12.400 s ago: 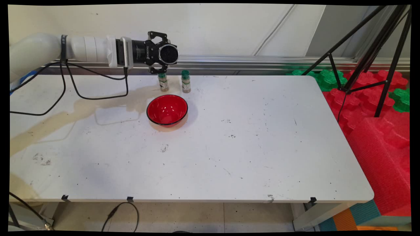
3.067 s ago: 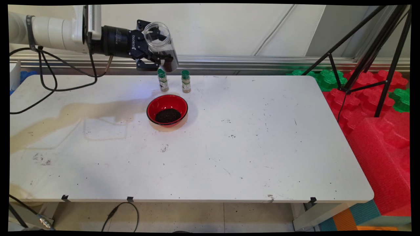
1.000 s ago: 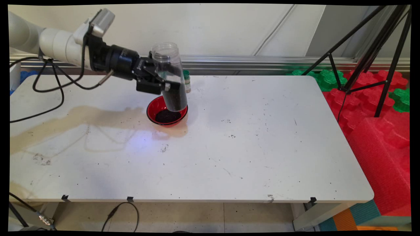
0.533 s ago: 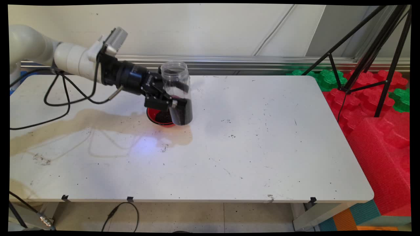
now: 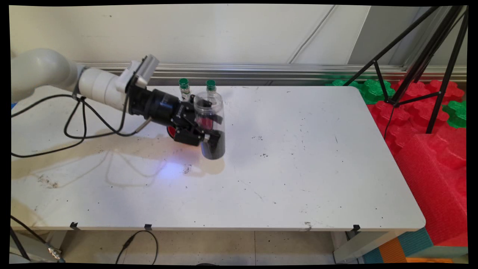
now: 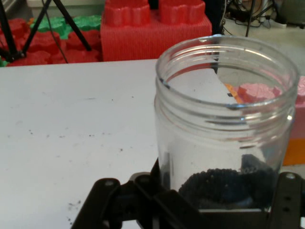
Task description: Place the picked object on the table
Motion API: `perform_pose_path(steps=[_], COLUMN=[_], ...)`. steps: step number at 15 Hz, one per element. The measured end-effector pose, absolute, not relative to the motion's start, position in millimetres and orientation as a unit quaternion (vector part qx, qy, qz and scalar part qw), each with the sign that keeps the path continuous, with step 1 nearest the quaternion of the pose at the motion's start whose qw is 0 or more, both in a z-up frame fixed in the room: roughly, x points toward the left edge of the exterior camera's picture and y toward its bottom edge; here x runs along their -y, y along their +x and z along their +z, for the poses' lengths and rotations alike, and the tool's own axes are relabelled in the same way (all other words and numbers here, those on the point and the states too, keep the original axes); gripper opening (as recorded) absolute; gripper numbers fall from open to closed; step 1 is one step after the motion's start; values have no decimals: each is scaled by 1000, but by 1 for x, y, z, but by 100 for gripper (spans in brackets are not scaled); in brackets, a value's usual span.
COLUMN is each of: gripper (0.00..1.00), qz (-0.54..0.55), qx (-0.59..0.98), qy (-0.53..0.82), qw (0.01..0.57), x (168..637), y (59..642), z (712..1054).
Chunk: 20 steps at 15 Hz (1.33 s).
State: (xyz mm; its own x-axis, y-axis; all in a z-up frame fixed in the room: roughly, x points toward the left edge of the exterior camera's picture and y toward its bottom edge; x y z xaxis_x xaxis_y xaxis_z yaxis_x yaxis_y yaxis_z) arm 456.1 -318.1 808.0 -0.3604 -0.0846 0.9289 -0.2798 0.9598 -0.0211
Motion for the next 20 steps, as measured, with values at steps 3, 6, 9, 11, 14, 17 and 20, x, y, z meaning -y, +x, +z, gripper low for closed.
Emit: perform_pose_path(steps=[3,6,9,11,14,17,20], gripper=[0,0,0,0,0,0,0], qz=[85,81,80,79,79,78,79], qx=[823,826,830,832,834,836,838], qy=[109,107,105,104,103,102,103], qw=[551,547,543,540,537,533,530], x=[317,315,313,311,309,305,302], y=[448,441,437,435,433,432,432], z=[790,773,758,750,742,733,728])
